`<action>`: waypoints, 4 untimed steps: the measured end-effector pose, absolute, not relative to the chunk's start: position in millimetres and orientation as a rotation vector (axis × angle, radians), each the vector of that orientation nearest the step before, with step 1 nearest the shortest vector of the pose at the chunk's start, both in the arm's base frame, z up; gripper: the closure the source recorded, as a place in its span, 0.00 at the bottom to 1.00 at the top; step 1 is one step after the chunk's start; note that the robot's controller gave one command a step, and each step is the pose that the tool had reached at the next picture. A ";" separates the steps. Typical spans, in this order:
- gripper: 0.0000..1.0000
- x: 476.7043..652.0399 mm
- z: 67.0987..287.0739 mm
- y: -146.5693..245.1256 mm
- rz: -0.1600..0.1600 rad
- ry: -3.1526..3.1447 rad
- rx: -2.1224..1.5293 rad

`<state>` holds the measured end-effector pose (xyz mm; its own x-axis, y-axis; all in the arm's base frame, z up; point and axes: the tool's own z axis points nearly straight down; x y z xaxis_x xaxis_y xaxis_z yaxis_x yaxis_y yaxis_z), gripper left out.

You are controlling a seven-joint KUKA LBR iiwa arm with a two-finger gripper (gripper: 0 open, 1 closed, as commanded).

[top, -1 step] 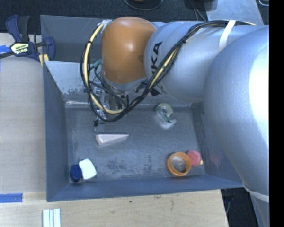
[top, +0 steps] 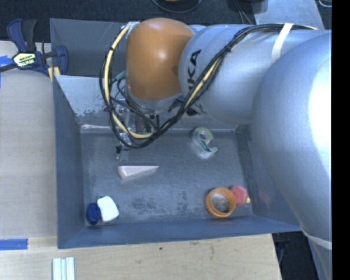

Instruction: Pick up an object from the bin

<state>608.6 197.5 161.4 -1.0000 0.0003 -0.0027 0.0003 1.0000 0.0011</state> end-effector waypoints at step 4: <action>0.00 558.6 88.4 139.1 0.000 3.137 0.002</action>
Offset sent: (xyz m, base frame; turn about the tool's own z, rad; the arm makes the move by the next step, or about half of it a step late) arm -0.0214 -0.0515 -0.0412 -0.0463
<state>558.6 139.1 88.4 -1.0000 0.0013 -0.0049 0.0013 1.0000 0.0003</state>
